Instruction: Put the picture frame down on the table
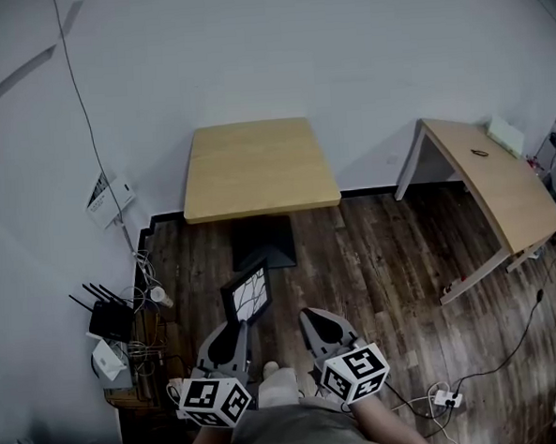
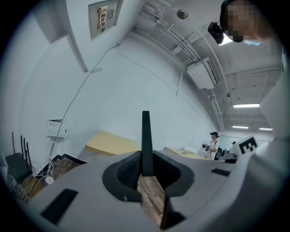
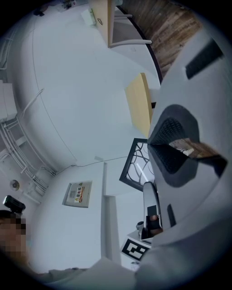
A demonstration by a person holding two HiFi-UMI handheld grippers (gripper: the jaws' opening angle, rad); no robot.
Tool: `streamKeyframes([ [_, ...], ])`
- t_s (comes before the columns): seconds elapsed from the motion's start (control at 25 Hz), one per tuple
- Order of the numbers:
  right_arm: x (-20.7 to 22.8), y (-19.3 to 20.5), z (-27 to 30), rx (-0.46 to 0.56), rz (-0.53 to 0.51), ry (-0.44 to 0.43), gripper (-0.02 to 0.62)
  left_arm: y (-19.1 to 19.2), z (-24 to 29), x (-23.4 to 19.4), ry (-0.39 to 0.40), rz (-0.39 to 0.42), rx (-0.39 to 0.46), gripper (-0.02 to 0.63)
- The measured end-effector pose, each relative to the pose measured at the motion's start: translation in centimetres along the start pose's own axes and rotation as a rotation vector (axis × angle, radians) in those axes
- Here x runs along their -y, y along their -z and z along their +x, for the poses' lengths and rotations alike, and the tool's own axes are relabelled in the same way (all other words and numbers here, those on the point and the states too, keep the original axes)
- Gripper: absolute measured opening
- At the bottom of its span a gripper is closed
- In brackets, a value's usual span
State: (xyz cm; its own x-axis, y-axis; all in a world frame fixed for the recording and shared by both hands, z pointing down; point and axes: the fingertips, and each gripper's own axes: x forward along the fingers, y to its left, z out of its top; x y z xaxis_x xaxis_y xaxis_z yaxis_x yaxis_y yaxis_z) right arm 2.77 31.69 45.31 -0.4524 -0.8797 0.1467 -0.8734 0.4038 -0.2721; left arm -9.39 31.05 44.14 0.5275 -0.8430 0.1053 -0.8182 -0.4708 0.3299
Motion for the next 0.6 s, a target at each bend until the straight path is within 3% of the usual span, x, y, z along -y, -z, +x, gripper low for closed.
streamKeyframes([
  [0.6,4.7,-1.4,6.5,-0.026,-0.004,0.019,0.000,-1.3,7.3,-3.8,-0.003,-0.048,0.000,0.060],
])
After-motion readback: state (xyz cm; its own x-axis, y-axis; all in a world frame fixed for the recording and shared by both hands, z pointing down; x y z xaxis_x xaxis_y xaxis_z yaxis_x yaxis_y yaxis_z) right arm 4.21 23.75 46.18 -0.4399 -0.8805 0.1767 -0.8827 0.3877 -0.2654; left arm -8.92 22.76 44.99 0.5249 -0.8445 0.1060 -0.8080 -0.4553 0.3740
